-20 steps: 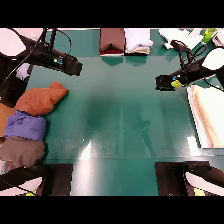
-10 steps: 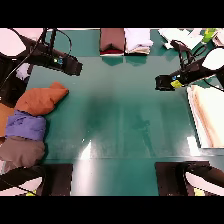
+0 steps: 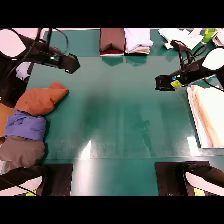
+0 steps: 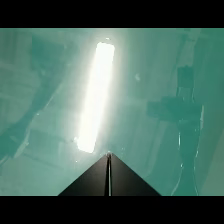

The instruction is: Fold the shirts.

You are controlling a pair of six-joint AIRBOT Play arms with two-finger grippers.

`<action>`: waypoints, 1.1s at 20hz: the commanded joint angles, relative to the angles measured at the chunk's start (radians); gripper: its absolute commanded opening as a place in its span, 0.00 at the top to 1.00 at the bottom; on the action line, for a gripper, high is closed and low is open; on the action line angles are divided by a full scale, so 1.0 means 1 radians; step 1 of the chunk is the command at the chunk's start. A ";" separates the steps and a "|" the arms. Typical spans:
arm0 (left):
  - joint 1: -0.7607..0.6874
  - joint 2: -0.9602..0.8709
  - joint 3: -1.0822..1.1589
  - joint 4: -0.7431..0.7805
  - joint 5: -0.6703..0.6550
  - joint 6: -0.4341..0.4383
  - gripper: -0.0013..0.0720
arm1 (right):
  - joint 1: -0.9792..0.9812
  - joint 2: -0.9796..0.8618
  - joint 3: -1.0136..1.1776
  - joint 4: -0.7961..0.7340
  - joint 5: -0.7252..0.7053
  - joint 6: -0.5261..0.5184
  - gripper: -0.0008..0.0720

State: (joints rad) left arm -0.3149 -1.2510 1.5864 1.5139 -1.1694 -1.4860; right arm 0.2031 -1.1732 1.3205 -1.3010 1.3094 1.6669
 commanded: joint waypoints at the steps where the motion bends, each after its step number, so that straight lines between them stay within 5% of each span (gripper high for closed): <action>1: 0.133 -0.045 -0.007 0.128 -0.099 -0.058 0.15 | 0.001 -0.001 0.001 0.000 0.001 0.000 0.96; 12: 0.331 -0.274 -0.331 0.135 -0.038 -0.122 0.15 | 0.001 -0.001 0.001 0.000 -0.001 0.000 0.96; 13: 0.331 -0.274 -0.323 0.135 -0.034 -0.122 0.24 | 0.001 -0.001 0.001 0.000 -0.003 0.000 0.96; 15: 0.331 -0.273 -0.296 0.134 -0.053 -0.108 0.86 | 0.001 -0.001 0.001 0.000 -0.003 0.000 0.96; 16: 0.331 -0.264 -0.278 0.135 -0.065 -0.097 0.95 | 0.001 0.000 0.004 0.000 -0.001 0.000 0.96; 22: 0.283 0.033 -0.008 0.133 -0.068 -0.077 0.95 | 0.000 -0.001 0.291 -0.006 0.054 0.000 0.96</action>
State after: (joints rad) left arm -0.0029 -1.3487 1.4555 1.6550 -1.2297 -1.5757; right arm 0.2031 -1.1736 1.4799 -1.3025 1.3407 1.6665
